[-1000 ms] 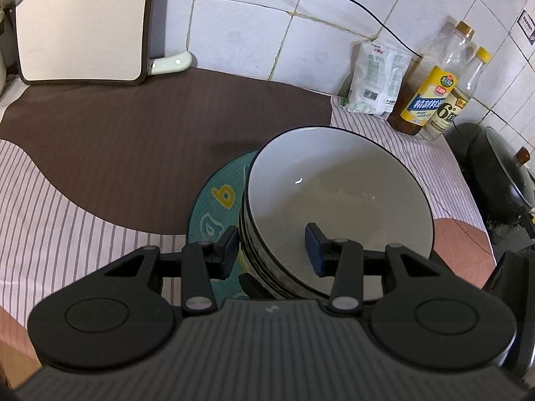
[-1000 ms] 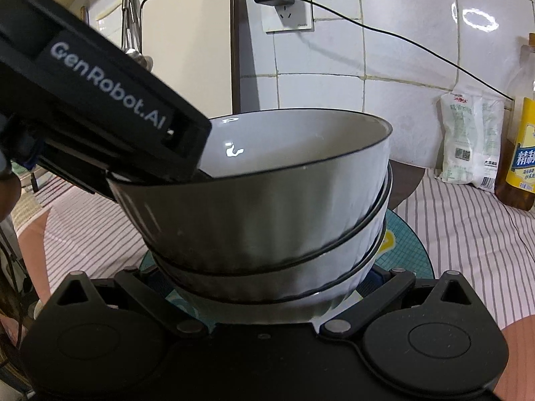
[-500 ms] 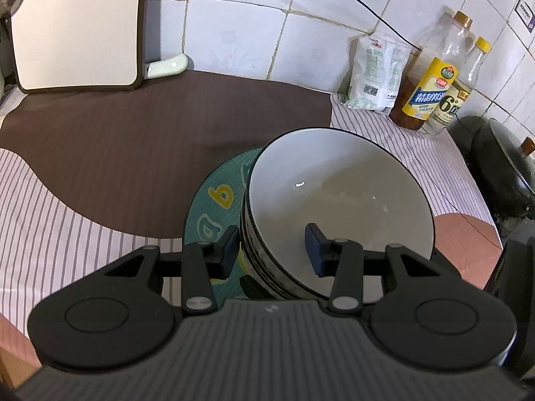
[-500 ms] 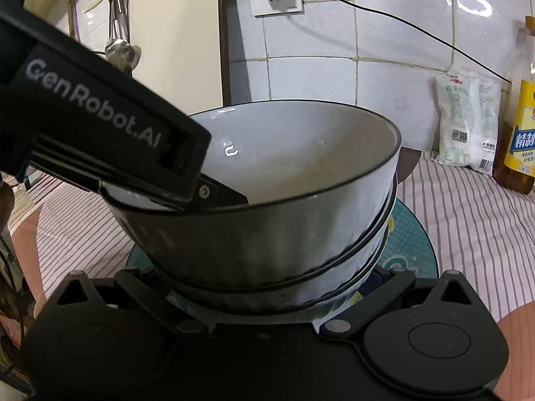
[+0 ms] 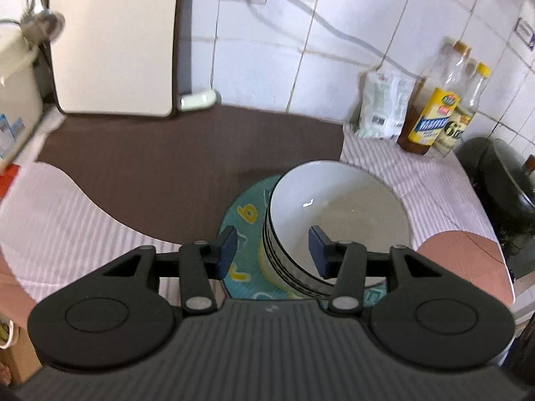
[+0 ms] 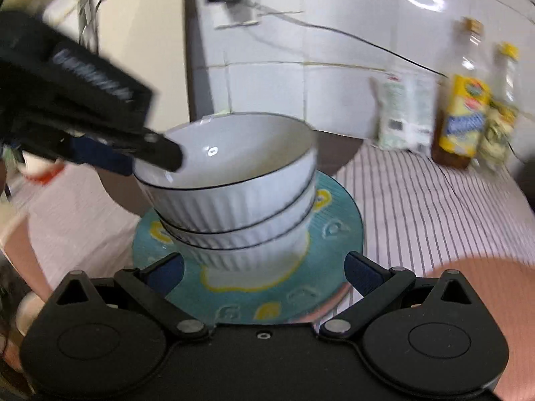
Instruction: Organize plates and bowls
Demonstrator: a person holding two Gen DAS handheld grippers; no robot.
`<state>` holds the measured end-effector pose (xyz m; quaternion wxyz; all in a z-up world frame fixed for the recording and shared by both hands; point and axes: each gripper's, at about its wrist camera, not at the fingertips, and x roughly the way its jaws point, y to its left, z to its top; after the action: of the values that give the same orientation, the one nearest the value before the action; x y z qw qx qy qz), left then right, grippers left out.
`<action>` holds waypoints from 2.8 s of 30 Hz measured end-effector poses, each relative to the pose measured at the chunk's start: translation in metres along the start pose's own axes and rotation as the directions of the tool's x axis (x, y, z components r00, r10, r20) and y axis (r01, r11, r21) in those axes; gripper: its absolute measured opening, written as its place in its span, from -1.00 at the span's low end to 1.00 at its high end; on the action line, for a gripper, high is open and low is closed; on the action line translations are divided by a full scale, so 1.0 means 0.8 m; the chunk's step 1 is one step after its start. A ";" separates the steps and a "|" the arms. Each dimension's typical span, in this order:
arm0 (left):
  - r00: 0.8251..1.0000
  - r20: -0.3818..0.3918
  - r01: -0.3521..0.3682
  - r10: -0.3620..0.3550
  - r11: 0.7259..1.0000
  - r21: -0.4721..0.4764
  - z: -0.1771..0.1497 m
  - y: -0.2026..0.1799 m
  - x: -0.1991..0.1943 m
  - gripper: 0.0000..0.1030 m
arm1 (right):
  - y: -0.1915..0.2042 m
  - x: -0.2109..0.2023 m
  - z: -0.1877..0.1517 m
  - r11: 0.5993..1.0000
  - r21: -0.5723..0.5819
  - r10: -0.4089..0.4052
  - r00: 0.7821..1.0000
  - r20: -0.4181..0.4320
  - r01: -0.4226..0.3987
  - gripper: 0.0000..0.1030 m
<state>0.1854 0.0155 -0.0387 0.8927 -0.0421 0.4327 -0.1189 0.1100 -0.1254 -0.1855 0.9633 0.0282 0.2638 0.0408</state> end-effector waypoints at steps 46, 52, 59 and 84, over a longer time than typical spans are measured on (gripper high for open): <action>0.986 0.138 -0.111 0.096 0.989 0.103 -0.077 -0.037 -0.221 0.97 | -0.015 -0.267 0.040 0.981 0.045 -0.189 0.981 0.046 0.187 1.00; 0.977 0.150 -0.162 0.151 0.985 0.061 -0.083 -0.035 -0.227 0.97 | -0.024 -0.275 0.032 0.980 0.054 -0.196 0.979 0.054 0.193 1.00; 0.975 0.157 -0.163 0.155 0.986 0.037 -0.093 -0.032 -0.227 0.97 | -0.026 -0.279 0.023 0.973 0.032 -0.228 0.972 0.059 0.227 1.00; 0.975 0.146 -0.176 0.166 0.983 0.060 -0.115 -0.033 -0.204 0.97 | -0.017 -0.264 0.003 0.972 -0.023 -0.232 0.969 0.086 0.235 1.00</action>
<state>0.0114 0.0335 0.0335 0.9287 0.0193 0.3663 -0.0539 -0.0689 -0.1584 -0.0782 0.9718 -0.0174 0.2246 -0.0695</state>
